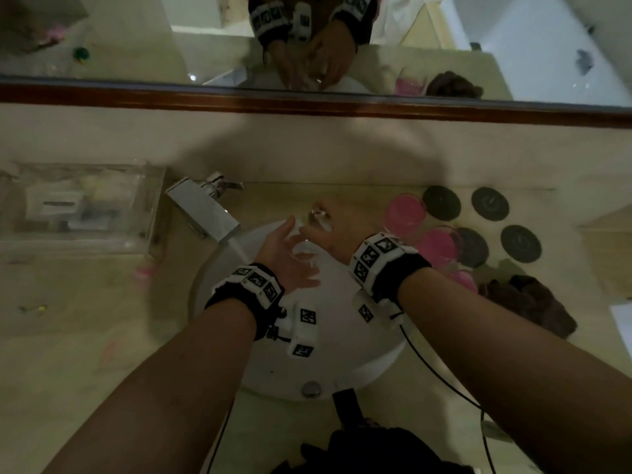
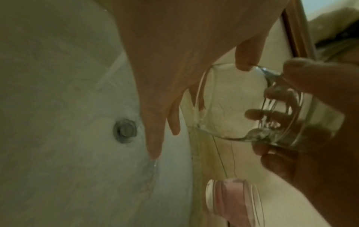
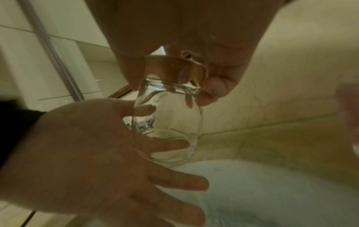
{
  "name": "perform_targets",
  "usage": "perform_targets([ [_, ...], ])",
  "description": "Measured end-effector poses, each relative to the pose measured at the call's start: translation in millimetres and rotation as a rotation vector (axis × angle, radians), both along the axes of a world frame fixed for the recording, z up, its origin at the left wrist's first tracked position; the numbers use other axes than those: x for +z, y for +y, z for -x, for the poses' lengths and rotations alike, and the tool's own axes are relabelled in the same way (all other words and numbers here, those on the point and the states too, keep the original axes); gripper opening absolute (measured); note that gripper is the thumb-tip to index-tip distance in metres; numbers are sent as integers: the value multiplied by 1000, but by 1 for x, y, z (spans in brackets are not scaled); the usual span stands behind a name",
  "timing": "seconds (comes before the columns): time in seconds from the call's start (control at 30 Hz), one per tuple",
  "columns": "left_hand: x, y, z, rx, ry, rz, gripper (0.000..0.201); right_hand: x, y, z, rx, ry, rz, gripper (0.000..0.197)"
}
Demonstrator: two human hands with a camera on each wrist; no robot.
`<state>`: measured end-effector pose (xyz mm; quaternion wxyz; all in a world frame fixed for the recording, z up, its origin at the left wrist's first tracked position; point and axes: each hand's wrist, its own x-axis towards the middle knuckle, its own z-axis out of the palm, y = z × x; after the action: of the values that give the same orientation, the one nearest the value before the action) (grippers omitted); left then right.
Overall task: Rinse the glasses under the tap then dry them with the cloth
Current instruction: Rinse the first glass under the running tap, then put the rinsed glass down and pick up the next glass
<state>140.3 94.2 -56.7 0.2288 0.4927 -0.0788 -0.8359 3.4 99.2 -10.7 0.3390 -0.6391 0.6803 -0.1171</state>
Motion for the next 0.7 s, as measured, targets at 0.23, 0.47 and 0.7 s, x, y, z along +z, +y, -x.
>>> perform_targets([
  [0.23, 34, -20, 25, 61, -94, 132, 40, 11, -2, 24, -74, -128, 14, 50],
  [0.47, 26, -61, 67, -403, -921, 908, 71, 27, -17, 76, -141, 201, -16, 38],
  [0.7, 16, -78, 115, -720, -1096, 1150, 62, 11, -34, 125, -343, 147, -70, 45],
])
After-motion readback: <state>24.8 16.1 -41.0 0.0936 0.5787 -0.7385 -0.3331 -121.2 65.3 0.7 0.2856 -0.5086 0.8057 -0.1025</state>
